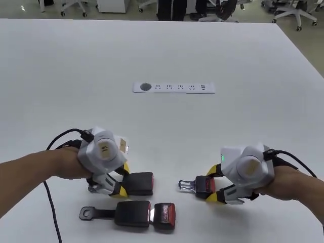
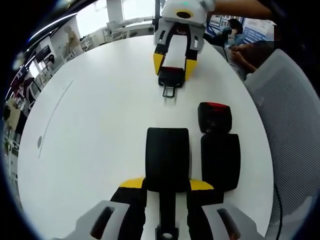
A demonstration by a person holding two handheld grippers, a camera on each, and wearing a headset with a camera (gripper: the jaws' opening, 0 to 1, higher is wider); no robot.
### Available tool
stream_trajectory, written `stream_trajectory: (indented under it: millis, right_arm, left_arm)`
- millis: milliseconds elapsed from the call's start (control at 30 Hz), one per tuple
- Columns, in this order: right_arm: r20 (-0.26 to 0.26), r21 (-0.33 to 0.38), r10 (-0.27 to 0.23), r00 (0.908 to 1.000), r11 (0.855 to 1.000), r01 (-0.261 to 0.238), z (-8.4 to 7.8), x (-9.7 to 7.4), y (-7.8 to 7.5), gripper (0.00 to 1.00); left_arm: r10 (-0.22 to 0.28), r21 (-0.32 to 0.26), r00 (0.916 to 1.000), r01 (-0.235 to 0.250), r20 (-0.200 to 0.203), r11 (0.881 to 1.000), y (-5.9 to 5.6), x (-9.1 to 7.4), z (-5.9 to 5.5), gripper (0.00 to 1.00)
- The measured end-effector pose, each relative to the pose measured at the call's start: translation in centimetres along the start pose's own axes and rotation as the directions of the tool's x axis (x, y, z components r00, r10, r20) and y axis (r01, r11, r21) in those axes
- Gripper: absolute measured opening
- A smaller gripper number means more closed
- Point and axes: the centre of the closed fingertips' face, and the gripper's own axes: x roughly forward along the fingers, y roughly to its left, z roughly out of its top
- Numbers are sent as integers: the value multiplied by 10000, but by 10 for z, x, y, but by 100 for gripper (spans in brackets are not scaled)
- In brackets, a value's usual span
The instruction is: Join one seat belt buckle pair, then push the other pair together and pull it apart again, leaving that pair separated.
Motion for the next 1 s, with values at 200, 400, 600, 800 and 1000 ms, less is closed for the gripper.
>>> stream_trajectory:
  millis: [200,400,600,800,1000]
  right_arm:
    - [-96,-70,-5,10000,10000,5,0,0,-1,31]
    - [-144,-61,-4,9999,10000,3,-1,0,-1,31]
    - [-156,-77,22,9999,10000,-23,-1,0,0,31]
    - [-168,-84,40,9999,10000,-41,2,-1,1,31]
    - [-102,-108,73,9999,9999,-75,6,1,1,31]
  left_arm:
    - [24,-75,10000,-24,-72,10000,-1,1,0,32]
    - [76,-86,9998,-78,-170,9999,-1,2,-2,32]
    - [92,-89,9998,-94,-195,9999,-4,1,2,32]
    - [116,-141,9996,-119,-258,9998,-2,3,-2,32]
    - [130,-177,9995,-135,-298,9998,-1,3,-2,32]
